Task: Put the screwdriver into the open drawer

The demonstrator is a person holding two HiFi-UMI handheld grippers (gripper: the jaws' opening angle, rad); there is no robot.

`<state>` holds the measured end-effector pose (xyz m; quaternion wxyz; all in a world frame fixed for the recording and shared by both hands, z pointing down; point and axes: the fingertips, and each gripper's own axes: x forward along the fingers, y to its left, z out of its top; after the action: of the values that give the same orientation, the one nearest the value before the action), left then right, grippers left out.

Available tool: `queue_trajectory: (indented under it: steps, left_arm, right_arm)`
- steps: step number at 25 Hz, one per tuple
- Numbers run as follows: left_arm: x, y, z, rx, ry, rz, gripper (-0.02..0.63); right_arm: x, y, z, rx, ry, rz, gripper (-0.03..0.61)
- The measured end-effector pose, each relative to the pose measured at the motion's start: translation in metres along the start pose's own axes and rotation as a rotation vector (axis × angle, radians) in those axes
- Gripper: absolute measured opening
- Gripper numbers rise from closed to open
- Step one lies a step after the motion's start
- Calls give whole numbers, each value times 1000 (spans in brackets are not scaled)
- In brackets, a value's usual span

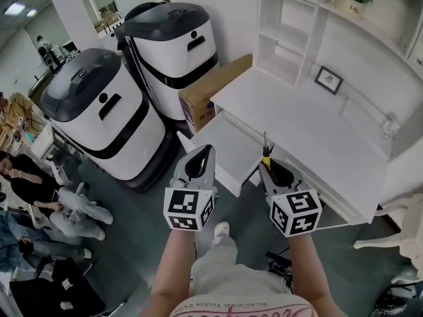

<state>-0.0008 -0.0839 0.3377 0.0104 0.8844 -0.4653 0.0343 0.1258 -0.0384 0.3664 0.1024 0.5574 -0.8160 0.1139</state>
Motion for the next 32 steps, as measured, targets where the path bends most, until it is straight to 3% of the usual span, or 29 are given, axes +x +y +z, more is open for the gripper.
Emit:
queue_trajectory:
  steps: [16, 32]
  left_arm:
    - [116, 119, -10, -43, 29, -65, 4]
    - [147, 139, -54, -114, 104, -19, 5]
  right_arm:
    - [160, -24, 29, 19, 92, -47, 80]
    - [221, -41, -50, 29, 317, 3, 80]
